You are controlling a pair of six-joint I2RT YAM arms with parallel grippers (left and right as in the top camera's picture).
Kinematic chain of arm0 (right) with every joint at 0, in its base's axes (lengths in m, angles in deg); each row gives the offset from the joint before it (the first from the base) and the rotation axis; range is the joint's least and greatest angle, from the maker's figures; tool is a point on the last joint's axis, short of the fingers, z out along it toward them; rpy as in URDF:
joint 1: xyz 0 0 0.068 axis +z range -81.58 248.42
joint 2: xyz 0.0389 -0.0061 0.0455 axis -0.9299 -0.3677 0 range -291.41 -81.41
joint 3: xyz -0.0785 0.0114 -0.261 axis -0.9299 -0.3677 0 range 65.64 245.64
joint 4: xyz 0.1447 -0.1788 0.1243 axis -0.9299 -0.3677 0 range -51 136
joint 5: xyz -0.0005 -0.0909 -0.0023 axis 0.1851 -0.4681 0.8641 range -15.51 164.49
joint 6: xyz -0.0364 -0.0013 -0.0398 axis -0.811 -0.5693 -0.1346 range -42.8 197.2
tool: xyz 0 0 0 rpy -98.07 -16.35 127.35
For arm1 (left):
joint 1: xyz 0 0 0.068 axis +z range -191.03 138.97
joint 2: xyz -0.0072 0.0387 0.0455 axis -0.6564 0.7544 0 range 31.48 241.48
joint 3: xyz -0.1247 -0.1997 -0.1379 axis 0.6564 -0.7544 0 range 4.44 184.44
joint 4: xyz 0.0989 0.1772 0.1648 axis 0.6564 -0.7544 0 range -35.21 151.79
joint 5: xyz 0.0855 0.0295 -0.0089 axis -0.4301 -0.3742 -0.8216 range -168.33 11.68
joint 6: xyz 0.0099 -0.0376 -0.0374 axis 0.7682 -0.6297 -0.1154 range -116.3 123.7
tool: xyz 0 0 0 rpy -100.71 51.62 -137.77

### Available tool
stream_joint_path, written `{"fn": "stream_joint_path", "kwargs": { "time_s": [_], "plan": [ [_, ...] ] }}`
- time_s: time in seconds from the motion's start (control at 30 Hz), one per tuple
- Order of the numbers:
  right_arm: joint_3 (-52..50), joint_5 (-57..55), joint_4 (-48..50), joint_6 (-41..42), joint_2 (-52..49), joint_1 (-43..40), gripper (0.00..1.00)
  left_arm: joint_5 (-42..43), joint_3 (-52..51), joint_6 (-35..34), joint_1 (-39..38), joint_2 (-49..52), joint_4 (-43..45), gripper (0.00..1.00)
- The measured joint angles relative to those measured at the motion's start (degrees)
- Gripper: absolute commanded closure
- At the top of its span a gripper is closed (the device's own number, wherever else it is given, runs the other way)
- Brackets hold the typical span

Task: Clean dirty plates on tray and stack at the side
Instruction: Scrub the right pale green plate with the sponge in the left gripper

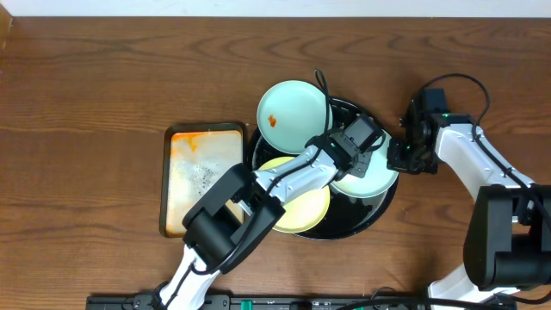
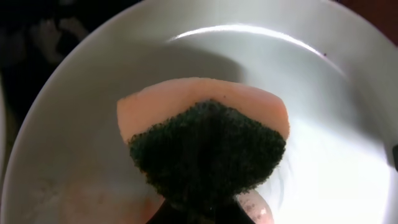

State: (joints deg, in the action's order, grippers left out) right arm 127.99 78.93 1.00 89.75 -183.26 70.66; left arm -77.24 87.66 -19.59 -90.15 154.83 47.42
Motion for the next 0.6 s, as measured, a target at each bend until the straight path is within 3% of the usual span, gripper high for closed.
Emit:
{"fn": "stream_joint_path", "kwargs": {
  "time_s": [0.6],
  "plan": [
    [0.07, 0.74, -0.48, 0.44, 0.00, 0.28, 0.99, 1.99, 4.61, -3.91, 6.67, 0.33, -15.98, 0.93]
  ]
}}
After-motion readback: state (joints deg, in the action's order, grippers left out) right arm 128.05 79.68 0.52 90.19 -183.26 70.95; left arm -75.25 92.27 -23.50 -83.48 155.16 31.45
